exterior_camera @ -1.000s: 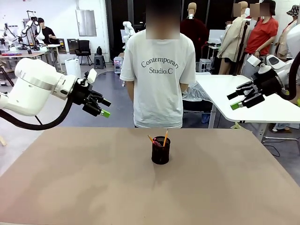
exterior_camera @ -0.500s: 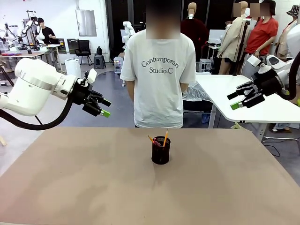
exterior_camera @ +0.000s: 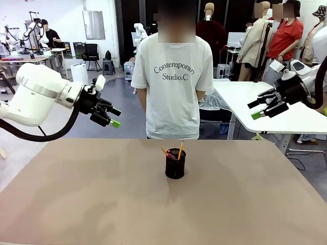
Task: Place the pens into the pen holder.
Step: Pick up a writing instrument from the table and place it into the Pen holder.
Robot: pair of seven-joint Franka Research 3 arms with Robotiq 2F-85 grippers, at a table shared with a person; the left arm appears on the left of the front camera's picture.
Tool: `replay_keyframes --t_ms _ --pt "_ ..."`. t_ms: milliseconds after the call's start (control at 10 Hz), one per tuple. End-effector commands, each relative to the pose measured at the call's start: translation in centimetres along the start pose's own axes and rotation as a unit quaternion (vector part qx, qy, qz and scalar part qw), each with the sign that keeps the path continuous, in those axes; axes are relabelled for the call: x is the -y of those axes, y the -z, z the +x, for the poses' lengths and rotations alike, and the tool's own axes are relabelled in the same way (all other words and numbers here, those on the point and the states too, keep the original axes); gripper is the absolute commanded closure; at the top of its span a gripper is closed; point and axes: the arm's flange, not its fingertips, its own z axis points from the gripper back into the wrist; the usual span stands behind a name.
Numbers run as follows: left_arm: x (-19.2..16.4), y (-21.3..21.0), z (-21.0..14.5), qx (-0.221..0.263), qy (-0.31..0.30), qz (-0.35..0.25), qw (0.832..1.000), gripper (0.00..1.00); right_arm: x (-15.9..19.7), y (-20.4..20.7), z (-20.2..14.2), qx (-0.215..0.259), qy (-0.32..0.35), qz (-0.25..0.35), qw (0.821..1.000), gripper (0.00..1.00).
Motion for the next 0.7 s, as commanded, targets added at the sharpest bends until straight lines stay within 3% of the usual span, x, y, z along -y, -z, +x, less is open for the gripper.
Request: replay_keyframes --t_ms 0,600 --pt "-0.05 -0.06 -0.03 -0.004 0.001 0.003 1.000 0.00 0.14 -0.05 0.27 -0.002 -0.002 -0.002 1.000 0.00" --pt "-0.05 -0.06 -0.03 -0.004 0.001 0.003 1.000 0.00 0.14 -0.05 0.27 -0.002 -0.002 -0.002 1.000 0.00"
